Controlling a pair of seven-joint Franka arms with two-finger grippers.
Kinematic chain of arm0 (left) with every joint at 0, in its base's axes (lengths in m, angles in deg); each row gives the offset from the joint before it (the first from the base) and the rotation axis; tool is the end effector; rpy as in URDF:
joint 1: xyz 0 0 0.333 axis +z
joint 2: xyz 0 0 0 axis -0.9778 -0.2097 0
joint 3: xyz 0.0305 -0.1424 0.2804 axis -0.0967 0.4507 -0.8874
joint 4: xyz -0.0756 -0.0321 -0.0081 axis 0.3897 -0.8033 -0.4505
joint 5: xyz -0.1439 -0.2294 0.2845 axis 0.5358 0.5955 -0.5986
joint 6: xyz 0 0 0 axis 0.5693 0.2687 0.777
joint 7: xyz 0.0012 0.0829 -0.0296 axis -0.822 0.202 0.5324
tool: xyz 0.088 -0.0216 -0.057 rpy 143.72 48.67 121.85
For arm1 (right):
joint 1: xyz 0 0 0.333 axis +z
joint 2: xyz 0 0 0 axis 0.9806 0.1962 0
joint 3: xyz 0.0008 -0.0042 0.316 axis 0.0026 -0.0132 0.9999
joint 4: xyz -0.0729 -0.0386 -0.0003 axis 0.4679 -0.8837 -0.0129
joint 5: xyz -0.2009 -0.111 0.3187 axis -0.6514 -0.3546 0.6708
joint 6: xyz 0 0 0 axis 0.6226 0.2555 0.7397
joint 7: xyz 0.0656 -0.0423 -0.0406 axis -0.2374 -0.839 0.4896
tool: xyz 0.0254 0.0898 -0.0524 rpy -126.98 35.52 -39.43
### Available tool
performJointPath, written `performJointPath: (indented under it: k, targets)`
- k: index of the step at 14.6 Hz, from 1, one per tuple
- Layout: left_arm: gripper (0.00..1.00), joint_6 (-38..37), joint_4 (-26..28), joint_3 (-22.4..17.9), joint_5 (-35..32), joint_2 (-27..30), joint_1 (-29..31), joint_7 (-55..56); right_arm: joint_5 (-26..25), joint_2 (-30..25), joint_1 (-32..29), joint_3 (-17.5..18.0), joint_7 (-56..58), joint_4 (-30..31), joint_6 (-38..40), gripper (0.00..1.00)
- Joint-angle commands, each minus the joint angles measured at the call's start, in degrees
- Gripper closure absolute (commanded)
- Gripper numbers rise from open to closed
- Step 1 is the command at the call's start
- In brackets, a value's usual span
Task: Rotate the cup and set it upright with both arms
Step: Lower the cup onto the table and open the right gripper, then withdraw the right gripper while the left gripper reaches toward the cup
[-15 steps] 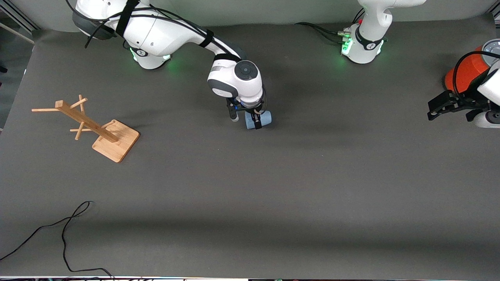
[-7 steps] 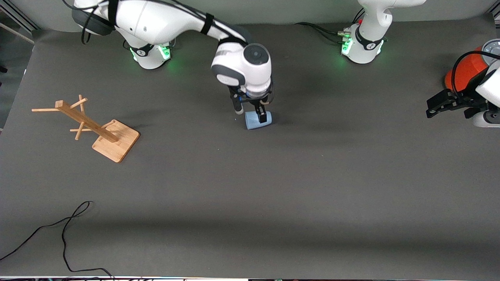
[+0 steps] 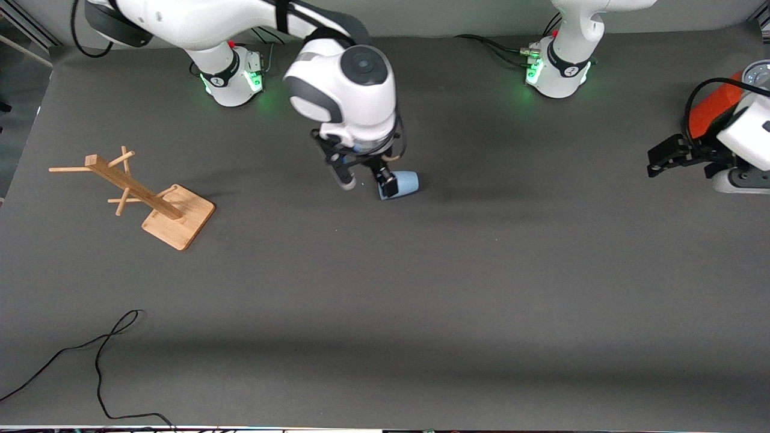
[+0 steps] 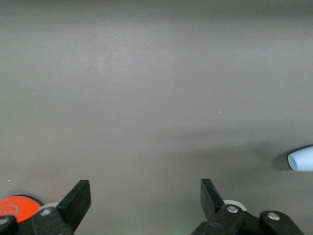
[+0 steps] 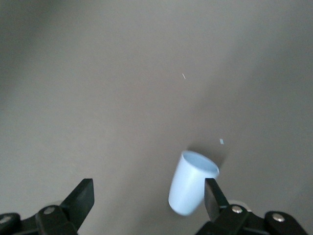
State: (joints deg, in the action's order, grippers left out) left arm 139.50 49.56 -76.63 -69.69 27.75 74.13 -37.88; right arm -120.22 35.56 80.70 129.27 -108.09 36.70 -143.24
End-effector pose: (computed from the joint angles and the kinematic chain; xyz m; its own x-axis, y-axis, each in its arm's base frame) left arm 0.5490 -0.0471 0.6166 0.9976 -0.0630 -0.0290 -0.0629 -0.9980 0.0028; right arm 0.4984 0.4682 0.4254 0.5462 -0.8365 0.0450 -0.8365 -0.5475 -0.0231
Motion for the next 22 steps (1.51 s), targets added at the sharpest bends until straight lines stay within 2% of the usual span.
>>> performJointPath:
  k: [1,3,6,8,10,11,12,15,17,18,20,22]
  targets:
    - [0.0,-0.96,2.09,3.54,-0.27,2.25,-1.16,4.44,0.47,-1.17,-5.5,0.13,15.54,-2.35,1.55,0.0]
    - [0.0,0.09,3.15,8.11,-1.06,1.9,-1.16,9.64,3.62,-1.34,-8.51,-0.74,27.58,-6.11,5.05,0.0]
    - [0.0,1.75,2.8,13.55,-1.15,-0.29,-2.12,17.09,11.43,-3.88,-8.6,-9.33,43.4,-12.45,8.14,0.0]
    - [0.0,4.74,2.19,17.78,-1.41,-2.31,-3.52,26.14,19.85,-8.7,-8.6,-18.8,57.45,-12.9,8.14,0.0]
    - [0.0,5.28,-0.7,20.68,-3.51,-6.08,-6.59,34.4,30.74,-14.68,-7.82,-31.18,72.04,-12.2,8.14,0.0]
    - [0.0,5.28,-2.37,21.13,-5.44,-8.27,-9.13,38.7,34.28,-17.23,-6.77,-36.21,78.03,-11.33,8.32,0.0]
    - [0.0,5.19,-4.22,21.13,-7.02,-10.38,-12.29,43.01,35.36,-19.6,-6.24,-39.56,83.48,-9.75,9.01,0.0]
    - [0.0,4.23,-11.42,21.05,-11.6,-17.85,-20.56,55.06,35.81,-25.85,-6.14,-46.17,98.0,-5.45,10.43,0.0]
    - [0.0,3.61,-15.38,21.05,-14.32,-22.25,-25.57,61.04,35.81,-29.89,-6.14,-48.55,101.37,-1.14,10.25,0.0]
    - [0.0,0.82,-20.97,20.79,-17.03,-27.23,-30.12,66.73,35.81,-33.22,-6.14,-49.43,103.21,3.14,9.56,0.0]
    - [0.0,-3.75,-28.98,20.43,-19.51,-33.84,-35.06,68.89,35.89,-36.49,-6.06,-51.71,105.94,8.52,6.93,0.0]
    - [0.0,-6.05,-35.32,19.47,-21.62,-39.56,-39.46,71.95,35.89,-38.43,-5.88,-52.08,107.44,10.39,7.0,0.0]
